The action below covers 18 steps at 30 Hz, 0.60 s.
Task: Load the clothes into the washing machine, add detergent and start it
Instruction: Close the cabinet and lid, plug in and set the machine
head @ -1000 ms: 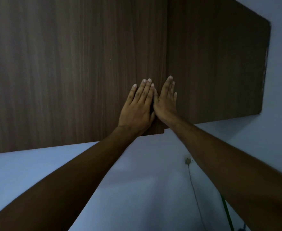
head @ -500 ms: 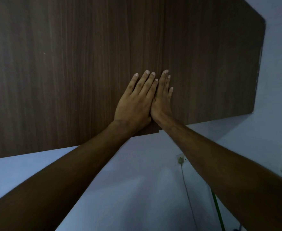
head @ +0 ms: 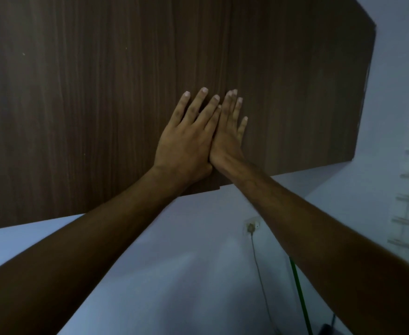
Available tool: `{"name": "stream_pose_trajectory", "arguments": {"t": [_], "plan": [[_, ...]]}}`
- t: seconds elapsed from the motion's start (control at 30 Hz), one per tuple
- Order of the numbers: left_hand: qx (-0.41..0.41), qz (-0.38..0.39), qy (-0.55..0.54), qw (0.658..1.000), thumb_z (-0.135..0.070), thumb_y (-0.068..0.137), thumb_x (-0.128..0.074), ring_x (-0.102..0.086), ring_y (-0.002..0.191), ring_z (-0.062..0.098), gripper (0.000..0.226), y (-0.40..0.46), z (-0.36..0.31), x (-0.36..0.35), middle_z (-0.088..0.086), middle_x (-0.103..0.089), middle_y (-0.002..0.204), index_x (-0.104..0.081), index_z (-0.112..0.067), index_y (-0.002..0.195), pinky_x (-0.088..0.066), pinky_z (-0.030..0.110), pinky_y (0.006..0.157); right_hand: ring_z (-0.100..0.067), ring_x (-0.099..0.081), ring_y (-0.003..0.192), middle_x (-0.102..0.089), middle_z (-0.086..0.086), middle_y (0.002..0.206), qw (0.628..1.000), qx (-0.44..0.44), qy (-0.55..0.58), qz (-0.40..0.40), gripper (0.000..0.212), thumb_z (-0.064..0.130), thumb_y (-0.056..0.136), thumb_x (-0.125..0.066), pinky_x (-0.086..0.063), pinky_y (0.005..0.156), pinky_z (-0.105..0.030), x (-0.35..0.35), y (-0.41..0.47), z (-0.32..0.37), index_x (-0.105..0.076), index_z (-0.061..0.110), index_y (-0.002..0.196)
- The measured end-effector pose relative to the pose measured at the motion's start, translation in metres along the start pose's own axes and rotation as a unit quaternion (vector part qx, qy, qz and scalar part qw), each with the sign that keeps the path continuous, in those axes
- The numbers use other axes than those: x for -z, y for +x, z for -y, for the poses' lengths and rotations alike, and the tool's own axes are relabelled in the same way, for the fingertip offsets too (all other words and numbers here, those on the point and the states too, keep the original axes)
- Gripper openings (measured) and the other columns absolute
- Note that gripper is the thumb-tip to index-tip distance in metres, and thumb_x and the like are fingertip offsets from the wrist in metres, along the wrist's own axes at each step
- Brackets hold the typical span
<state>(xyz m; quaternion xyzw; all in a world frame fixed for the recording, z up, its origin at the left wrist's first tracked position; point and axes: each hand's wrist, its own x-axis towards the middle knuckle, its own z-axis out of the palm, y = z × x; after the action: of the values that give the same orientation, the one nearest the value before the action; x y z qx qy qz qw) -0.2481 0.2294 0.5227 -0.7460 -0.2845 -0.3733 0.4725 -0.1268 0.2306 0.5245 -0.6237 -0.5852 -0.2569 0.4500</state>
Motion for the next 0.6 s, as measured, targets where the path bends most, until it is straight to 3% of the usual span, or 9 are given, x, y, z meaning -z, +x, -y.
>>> {"name": "stream_pose_trajectory", "arguments": {"t": [0.27,0.6], "plan": [[0.005,-0.015,-0.001,1.000,-0.064,0.089,-0.039,-0.008,0.150,0.032,0.088,-0.007,0.016,0.001,0.014,-0.021,0.160,-0.022,-0.005,0.152,-0.010,0.050,0.121,-0.025,0.024,0.146,0.026,-0.013,0.158,0.998,0.017,-0.046,-0.044,0.084,0.054,0.098,-0.025,0.010,0.120,-0.050,-0.012,0.009,0.019,0.020,0.005,0.149],[0.023,-0.009,0.018,1.000,-0.069,0.088,-0.027,0.003,0.151,0.031,0.093,-0.008,0.009,-0.003,0.012,-0.008,0.163,-0.009,-0.007,0.154,-0.008,0.050,0.121,-0.021,0.023,0.147,0.024,-0.010,0.159,0.997,0.046,-0.025,-0.056,0.079,0.052,0.101,-0.025,0.010,0.120,-0.048,-0.013,0.009,0.008,0.017,0.007,0.151]]}}
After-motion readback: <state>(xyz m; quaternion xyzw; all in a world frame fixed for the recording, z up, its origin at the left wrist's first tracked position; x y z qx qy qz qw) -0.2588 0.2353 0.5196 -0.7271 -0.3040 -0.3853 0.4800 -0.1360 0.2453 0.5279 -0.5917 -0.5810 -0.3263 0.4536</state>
